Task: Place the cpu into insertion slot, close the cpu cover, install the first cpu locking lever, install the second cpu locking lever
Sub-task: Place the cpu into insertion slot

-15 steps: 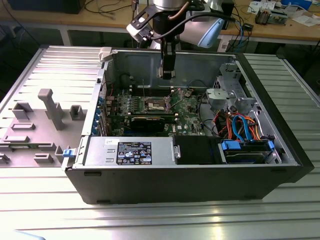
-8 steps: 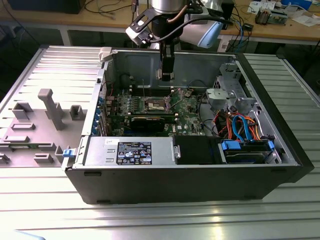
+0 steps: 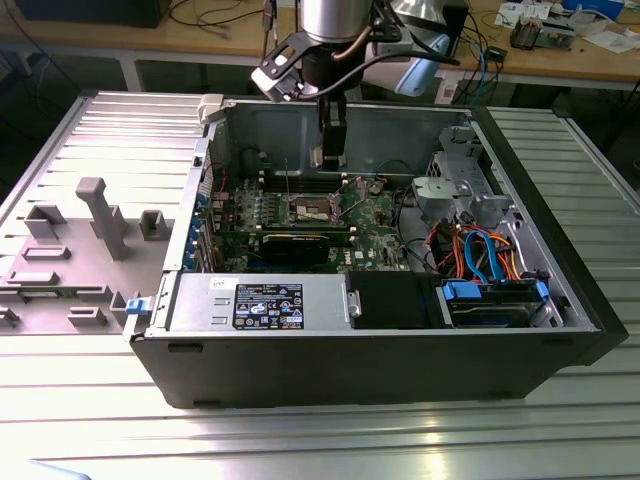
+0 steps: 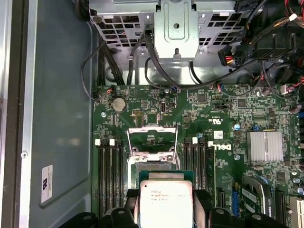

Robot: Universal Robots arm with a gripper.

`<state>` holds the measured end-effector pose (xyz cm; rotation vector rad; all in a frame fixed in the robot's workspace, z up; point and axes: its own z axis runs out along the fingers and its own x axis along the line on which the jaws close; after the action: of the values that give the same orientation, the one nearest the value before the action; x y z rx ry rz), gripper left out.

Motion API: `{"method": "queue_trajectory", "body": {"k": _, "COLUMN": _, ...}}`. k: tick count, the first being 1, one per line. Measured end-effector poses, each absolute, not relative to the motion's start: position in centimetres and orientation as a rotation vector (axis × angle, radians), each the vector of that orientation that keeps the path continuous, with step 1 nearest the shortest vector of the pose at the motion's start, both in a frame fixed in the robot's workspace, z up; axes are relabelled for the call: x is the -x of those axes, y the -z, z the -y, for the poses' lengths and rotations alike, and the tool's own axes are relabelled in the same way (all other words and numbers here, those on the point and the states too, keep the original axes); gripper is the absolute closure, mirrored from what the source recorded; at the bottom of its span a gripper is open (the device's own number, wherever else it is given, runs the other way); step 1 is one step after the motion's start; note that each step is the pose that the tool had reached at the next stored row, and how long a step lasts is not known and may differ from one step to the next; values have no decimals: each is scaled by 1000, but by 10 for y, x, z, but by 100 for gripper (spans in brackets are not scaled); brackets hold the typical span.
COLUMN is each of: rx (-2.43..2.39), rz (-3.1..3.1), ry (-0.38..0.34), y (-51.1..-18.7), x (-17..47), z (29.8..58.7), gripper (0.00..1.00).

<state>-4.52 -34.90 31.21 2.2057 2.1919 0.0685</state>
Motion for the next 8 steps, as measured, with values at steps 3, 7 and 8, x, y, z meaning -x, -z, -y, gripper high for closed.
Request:
{"method": "queue_trajectory", "body": {"k": 3, "rx": -2206, "rz": -2192, "ry": -68, "y": -307, "x": 45, "z": 349, "gripper": 46}}
{"method": "queue_trajectory", "body": {"k": 7, "rx": -2206, "rz": -2192, "ry": -68, "y": -299, "x": 45, "z": 349, "gripper": 46}}
{"method": "queue_trajectory", "body": {"k": 8, "rx": -2206, "rz": -2192, "ry": -68, "y": -297, "x": 45, "z": 349, "gripper": 46}}
